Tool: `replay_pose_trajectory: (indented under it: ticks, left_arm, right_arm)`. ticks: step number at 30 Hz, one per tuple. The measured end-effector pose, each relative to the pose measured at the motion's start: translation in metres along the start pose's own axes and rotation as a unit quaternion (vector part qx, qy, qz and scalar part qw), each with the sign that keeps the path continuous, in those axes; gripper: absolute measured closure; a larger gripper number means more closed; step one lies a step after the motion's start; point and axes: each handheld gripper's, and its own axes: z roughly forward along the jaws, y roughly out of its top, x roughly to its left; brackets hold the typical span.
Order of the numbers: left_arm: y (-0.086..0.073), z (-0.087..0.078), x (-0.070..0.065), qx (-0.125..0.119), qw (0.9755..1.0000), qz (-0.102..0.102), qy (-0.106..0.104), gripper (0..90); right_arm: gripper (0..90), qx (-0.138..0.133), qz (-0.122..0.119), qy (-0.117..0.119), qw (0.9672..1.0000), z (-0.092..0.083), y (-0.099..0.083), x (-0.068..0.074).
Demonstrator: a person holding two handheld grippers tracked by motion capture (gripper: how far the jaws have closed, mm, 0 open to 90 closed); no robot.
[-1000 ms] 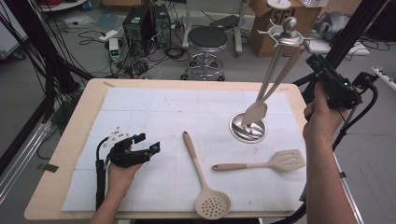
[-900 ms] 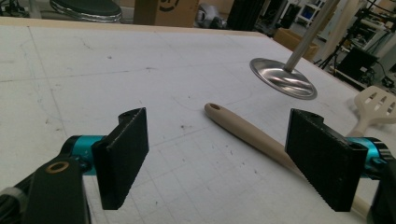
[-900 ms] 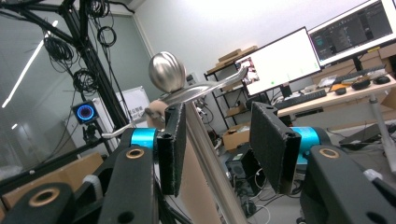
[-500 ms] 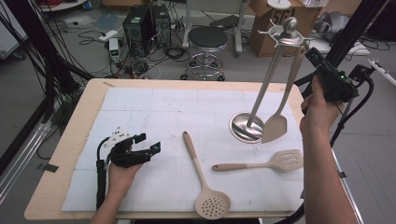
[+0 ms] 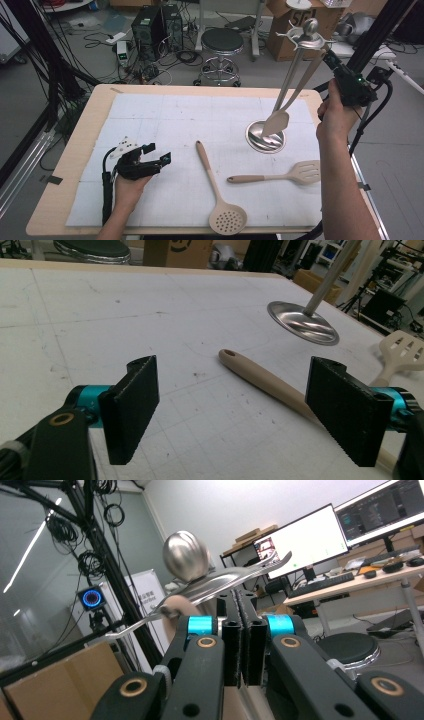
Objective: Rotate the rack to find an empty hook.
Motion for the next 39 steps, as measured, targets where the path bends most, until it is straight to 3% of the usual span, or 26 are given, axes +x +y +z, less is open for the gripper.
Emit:
replay_pose_trajectory:
  ticks: [12, 23, 39]
  left_arm:
    - [0.000, 0.001, 0.000, 0.001, 1.0000, 0.000, -0.001, 22.1]
    - [0.000, 0.000, -0.001, 0.000, 1.0000, 0.000, 0.001, 22.1]
    - [0.000, 0.000, -0.001, 0.000, 1.0000, 0.002, -0.001, 22.1]
  right_arm:
    - [90.0, -0.005, 0.001, 0.009, 1.0000, -0.004, -0.004, 0.006]
    - [90.0, 0.007, -0.004, 0.030, 0.9995, 0.007, -0.014, 0.025]
    - [90.0, 0.011, -0.011, 0.033, 0.9993, 0.024, -0.022, 0.044]
